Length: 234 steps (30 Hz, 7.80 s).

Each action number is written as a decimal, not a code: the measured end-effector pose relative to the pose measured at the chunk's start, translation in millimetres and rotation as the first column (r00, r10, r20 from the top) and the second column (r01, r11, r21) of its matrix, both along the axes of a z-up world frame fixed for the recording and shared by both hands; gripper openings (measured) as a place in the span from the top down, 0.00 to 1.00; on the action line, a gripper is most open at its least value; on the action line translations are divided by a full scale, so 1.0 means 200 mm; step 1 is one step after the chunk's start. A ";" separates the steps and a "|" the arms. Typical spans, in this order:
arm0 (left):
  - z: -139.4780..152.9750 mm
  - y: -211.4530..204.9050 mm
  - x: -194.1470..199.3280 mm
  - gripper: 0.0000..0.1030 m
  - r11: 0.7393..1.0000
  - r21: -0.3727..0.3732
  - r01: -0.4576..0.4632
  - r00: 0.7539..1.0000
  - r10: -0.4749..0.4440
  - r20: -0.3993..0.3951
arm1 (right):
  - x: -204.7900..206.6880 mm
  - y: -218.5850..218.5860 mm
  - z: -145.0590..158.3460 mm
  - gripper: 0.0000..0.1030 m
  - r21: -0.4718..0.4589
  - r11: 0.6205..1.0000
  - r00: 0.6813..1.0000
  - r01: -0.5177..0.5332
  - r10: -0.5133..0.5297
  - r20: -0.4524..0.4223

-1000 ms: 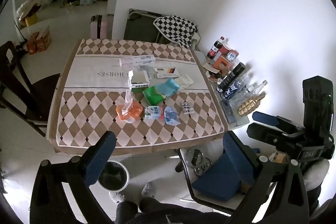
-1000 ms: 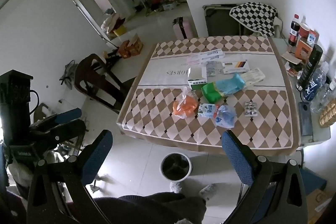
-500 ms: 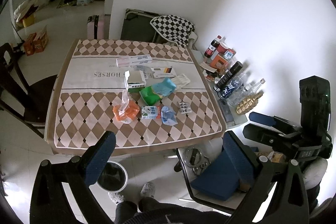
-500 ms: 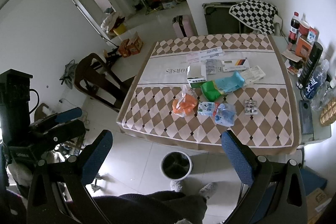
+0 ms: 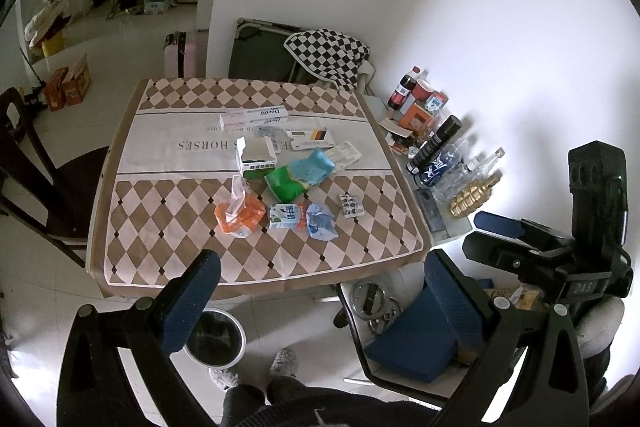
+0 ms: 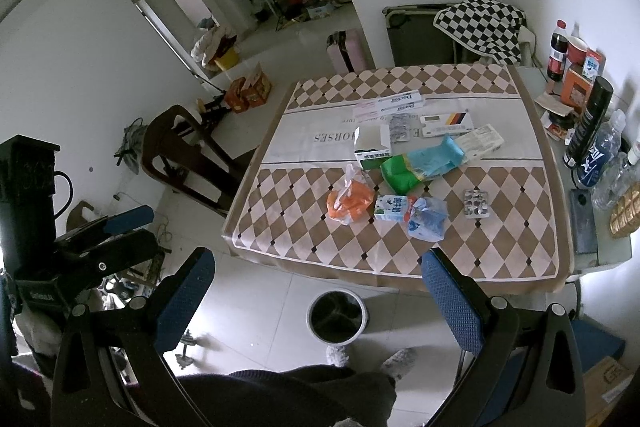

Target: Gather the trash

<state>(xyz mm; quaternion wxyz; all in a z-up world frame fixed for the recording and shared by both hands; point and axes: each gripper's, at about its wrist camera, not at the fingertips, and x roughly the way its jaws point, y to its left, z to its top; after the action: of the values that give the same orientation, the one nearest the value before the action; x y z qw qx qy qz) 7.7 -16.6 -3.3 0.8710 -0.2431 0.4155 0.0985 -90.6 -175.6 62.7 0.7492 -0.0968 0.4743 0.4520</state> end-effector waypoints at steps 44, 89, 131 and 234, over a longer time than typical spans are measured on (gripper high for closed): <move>0.00 0.00 0.00 0.00 1.000 0.001 0.001 1.000 -0.001 0.002 | 0.02 0.01 -0.02 0.00 0.003 1.000 1.000 -0.004 0.004 -0.008; -1.53 0.59 0.92 0.90 0.988 0.039 -0.151 0.800 0.145 -0.582 | 1.34 0.46 -1.93 0.73 -0.452 0.803 0.775 0.389 -0.550 -0.310; -2.89 0.43 -0.66 0.89 0.918 -0.214 -0.334 0.728 0.107 -0.677 | -0.45 0.37 -3.17 0.80 -0.524 0.814 0.801 0.253 -0.480 -0.358; -1.69 -0.13 1.36 0.47 0.894 0.129 0.429 0.708 -0.244 -0.663 | 1.89 0.33 -1.99 0.34 -0.550 0.745 0.887 0.378 -0.461 -0.014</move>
<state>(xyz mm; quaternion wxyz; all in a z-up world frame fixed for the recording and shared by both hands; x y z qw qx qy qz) 280.1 -43.6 -341.8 0.7082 0.0077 0.7027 0.0686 287.0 -108.7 -335.8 0.7372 -0.1570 0.6447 0.1276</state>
